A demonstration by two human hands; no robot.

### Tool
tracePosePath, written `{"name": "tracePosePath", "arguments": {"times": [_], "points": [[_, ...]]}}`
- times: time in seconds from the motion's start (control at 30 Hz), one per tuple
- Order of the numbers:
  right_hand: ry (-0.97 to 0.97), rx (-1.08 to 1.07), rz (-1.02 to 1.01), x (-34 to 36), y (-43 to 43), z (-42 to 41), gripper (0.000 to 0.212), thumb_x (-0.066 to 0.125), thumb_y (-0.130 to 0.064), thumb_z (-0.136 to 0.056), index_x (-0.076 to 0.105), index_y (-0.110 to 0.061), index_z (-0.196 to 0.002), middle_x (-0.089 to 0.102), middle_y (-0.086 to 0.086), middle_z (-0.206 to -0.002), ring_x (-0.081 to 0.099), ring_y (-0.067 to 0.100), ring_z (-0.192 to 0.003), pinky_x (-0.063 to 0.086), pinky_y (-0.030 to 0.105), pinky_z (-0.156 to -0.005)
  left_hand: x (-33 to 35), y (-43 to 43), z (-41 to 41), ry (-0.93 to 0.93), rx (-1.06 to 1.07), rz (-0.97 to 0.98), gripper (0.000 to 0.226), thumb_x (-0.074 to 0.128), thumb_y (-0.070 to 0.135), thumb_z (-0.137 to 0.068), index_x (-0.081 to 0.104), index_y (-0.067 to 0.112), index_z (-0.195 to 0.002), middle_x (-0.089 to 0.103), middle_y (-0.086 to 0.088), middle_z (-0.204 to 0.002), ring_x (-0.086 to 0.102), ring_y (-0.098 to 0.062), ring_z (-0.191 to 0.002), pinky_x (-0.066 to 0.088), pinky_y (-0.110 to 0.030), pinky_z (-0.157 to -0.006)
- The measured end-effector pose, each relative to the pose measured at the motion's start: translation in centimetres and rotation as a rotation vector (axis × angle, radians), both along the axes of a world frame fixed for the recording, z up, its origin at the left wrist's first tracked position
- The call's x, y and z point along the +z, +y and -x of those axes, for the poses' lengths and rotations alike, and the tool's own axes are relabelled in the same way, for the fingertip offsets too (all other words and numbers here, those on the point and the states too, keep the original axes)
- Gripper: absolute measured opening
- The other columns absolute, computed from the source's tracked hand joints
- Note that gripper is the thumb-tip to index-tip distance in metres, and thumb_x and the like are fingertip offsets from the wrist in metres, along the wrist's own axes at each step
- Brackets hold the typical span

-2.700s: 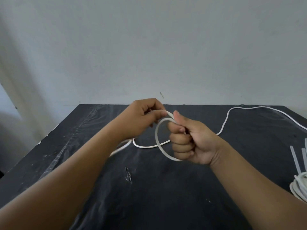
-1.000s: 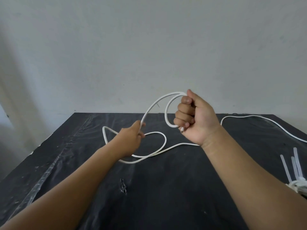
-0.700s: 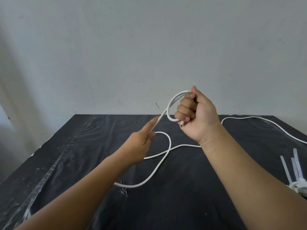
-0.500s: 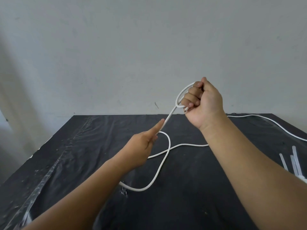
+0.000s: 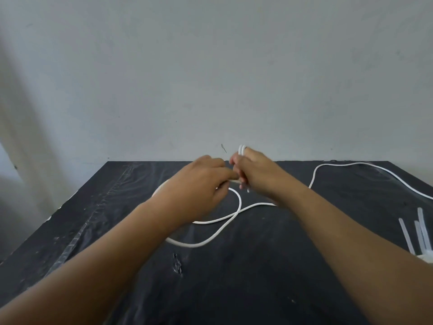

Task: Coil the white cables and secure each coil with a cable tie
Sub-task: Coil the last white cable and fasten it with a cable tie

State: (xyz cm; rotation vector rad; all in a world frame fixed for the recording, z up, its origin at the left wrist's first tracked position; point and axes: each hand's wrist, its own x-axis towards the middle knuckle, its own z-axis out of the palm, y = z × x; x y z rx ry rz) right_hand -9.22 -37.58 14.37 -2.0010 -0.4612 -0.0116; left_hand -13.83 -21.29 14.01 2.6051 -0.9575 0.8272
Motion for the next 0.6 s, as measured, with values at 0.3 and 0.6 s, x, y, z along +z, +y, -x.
{"name": "tracePosePath", "arguments": {"times": [0.3,0.6], "points": [[0.544,0.308,-0.318,-2.3,-0.8,2.6,0.041,0.033,-0.043,-0.101,0.050,-0.013,-0.079,0.035,0.004,-0.056,0.031,0.016,-0.047,0.029,0.029,-0.049,0.4,2.1,-1.1,0.000,0.136,0.055,0.046,0.053,0.062,-0.083,0.058,0.017,-0.073,0.051,0.007,-0.062,0.046,-0.014,-0.058,0.037,-0.029,-0.054],[0.694,0.610,-0.655,-1.2,-2.9,3.1,0.040,0.054,-0.043,-0.085,0.037,-0.022,-0.055,0.017,-0.009,-0.042,0.014,0.008,-0.036,0.022,0.019,-0.036,0.3,1.7,-1.0,0.404,0.002,0.442,0.009,0.058,0.035,-0.089,0.058,0.027,-0.085,0.047,0.009,-0.057,0.041,-0.004,-0.050,0.034,-0.014,-0.053]]}}
